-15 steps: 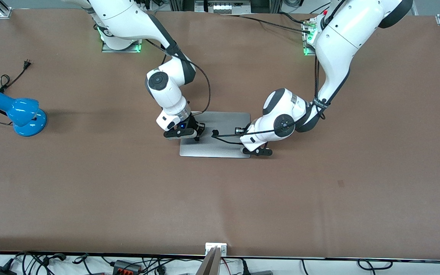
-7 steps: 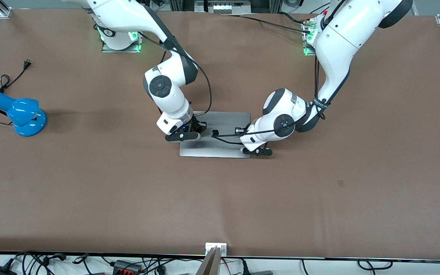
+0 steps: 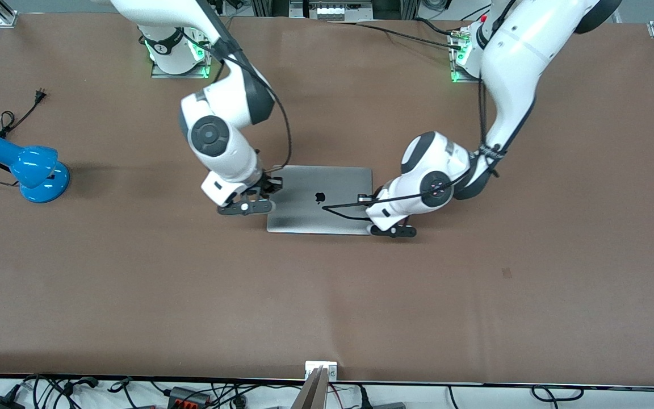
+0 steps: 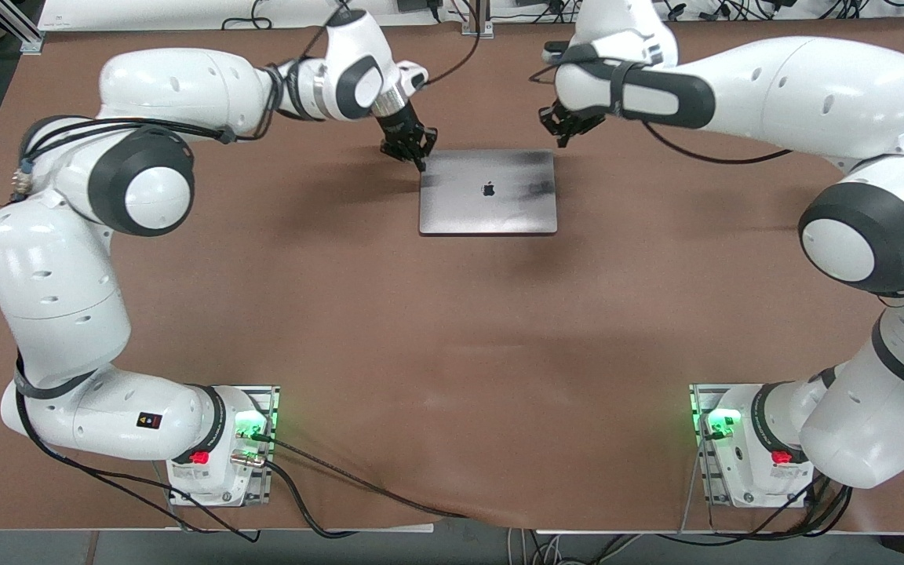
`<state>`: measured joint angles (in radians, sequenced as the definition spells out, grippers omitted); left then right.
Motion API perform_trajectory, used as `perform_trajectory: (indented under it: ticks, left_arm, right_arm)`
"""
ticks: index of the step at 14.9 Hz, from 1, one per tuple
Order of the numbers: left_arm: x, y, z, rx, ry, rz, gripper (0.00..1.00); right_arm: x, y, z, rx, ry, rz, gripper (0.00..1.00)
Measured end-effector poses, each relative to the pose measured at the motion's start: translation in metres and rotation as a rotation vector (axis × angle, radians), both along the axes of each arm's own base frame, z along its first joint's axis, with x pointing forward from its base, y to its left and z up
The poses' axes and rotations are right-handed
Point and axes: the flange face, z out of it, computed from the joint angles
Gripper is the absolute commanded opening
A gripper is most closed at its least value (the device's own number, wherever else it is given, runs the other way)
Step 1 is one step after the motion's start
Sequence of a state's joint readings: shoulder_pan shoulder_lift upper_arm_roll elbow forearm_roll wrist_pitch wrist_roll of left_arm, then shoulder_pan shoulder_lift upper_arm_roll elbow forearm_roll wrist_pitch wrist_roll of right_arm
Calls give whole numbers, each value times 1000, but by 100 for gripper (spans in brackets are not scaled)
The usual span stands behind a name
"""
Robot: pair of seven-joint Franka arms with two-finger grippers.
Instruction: Close laptop with both arms from behind
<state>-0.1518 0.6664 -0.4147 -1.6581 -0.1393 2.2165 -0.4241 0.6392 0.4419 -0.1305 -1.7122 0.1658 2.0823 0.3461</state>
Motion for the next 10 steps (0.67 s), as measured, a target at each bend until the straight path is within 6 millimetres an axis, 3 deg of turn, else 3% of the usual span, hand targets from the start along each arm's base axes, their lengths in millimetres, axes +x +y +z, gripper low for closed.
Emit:
perform_trajectory:
  ticks: [1, 4, 9, 10]
  left_arm:
    - [5, 10, 24, 7, -9, 4, 1]
    - [19, 64, 93, 45, -13, 36, 1]
    - [31, 198, 188, 83, -47, 69, 2]
    - [30, 217, 204, 89, -61, 82, 8]
  right_arm:
    - [4, -12, 13, -14, 28, 16, 98]
    - [15, -62, 55, -24, 80, 49, 100]
    - [10, -164, 128, -16, 173, -12, 100]
    - [7, -185, 144, -32, 182, -32, 100]
